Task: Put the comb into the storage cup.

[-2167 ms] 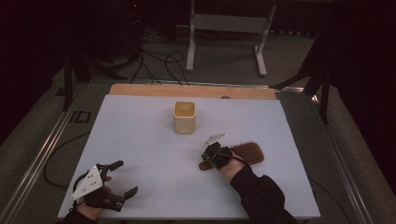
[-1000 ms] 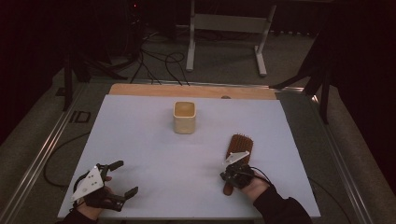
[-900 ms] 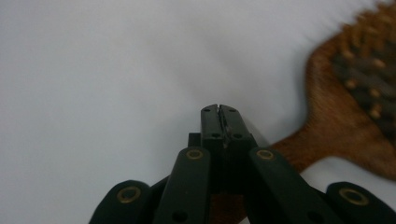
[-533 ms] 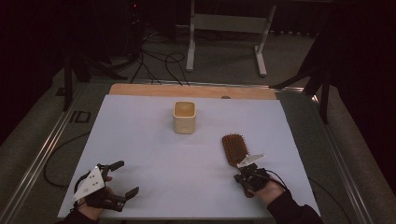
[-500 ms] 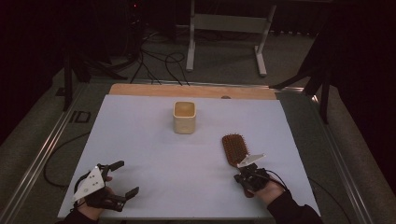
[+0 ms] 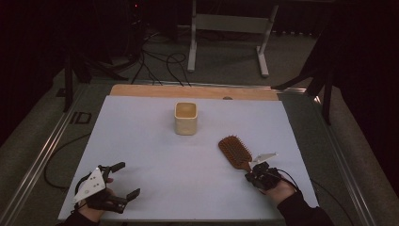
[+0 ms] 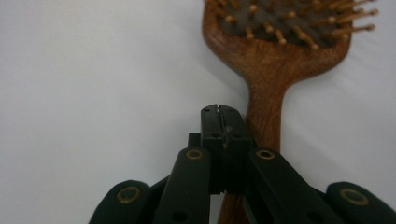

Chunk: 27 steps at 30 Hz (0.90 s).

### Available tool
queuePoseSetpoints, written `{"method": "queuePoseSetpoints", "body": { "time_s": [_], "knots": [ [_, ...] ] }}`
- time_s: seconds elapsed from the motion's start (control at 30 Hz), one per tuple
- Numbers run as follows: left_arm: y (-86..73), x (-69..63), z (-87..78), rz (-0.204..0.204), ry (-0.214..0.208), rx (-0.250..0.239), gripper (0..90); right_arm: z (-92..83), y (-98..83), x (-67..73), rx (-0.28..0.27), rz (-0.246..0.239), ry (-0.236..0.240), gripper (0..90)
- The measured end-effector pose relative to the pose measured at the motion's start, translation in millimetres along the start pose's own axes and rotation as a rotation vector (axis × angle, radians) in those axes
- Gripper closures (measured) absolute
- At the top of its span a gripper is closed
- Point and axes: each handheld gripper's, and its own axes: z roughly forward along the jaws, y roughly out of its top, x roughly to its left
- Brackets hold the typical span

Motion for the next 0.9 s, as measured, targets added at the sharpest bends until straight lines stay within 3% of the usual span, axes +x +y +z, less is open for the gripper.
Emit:
{"method": "queuePoseSetpoints", "body": {
  "time_s": [0.5,0.9],
  "knots": [
    [0.1,-0.8,0.3,0.002,-0.002,0.003,0.0,-0.7,-2.7,-18.1,0.003,0.035,-0.044,90.0],
    [0.2,-0.7,0.1,0.002,-0.002,0.002,0.0,-16.3,2.9,-16.2,-0.027,0.007,-0.052,90.0]
  ]
}}
